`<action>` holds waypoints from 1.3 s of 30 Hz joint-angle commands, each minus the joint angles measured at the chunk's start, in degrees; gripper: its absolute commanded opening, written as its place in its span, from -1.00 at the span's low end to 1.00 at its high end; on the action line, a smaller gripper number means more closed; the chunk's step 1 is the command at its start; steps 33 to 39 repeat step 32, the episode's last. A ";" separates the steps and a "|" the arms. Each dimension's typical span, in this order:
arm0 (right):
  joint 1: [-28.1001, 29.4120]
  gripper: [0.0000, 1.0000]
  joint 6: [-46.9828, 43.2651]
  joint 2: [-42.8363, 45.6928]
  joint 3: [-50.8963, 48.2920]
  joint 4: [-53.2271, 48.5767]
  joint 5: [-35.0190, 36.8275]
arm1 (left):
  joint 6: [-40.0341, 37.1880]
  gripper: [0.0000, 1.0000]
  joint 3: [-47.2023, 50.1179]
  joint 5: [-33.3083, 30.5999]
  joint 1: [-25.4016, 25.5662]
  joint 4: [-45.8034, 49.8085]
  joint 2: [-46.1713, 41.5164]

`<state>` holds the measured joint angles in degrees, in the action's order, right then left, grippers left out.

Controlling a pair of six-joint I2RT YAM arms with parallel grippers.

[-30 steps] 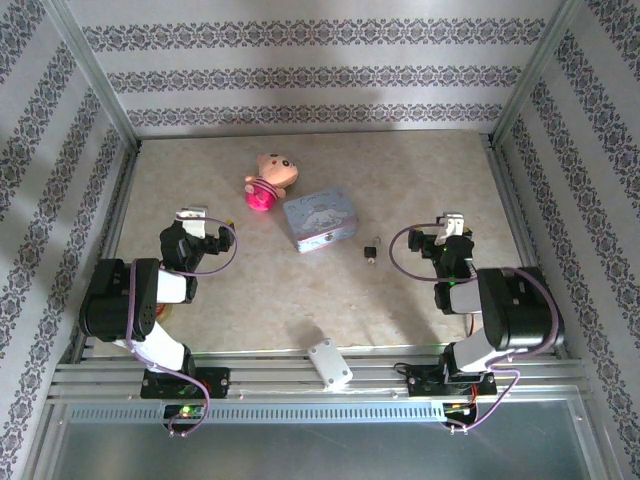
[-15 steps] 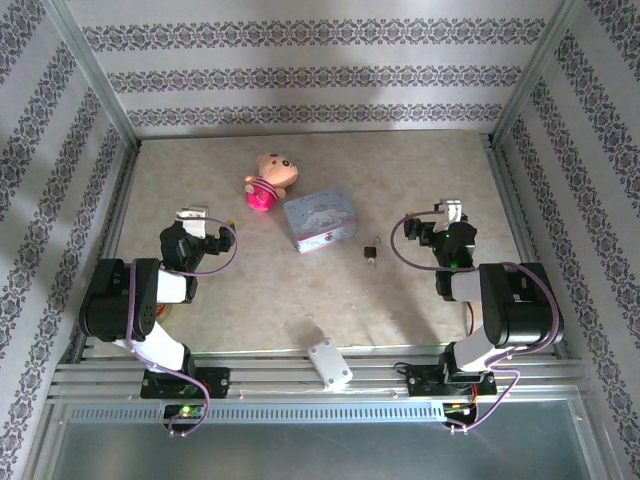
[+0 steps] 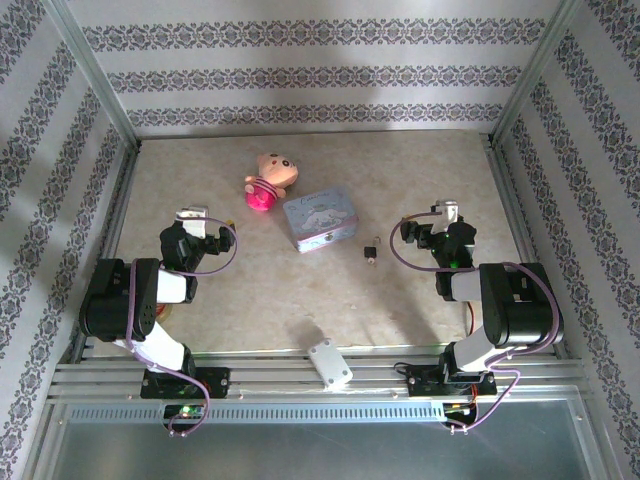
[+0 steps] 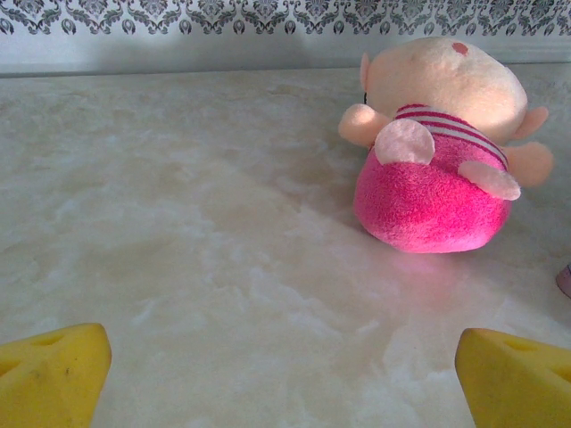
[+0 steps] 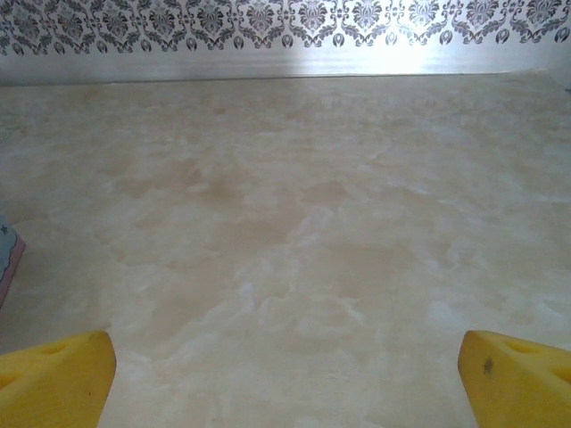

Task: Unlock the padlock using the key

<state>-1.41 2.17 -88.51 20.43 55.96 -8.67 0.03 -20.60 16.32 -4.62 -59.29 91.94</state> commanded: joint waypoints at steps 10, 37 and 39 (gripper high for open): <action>-0.44 0.96 -0.26 0.35 0.40 0.72 -1.00 | 0.34 0.98 0.30 1.00 -0.30 0.53 -0.35; -0.43 0.96 -0.26 0.33 0.40 0.72 -1.00 | 0.49 0.99 0.28 0.74 -0.38 0.64 -0.34; -0.43 0.96 -0.26 0.33 0.40 0.72 -1.00 | 0.49 0.99 0.28 0.74 -0.38 0.64 -0.34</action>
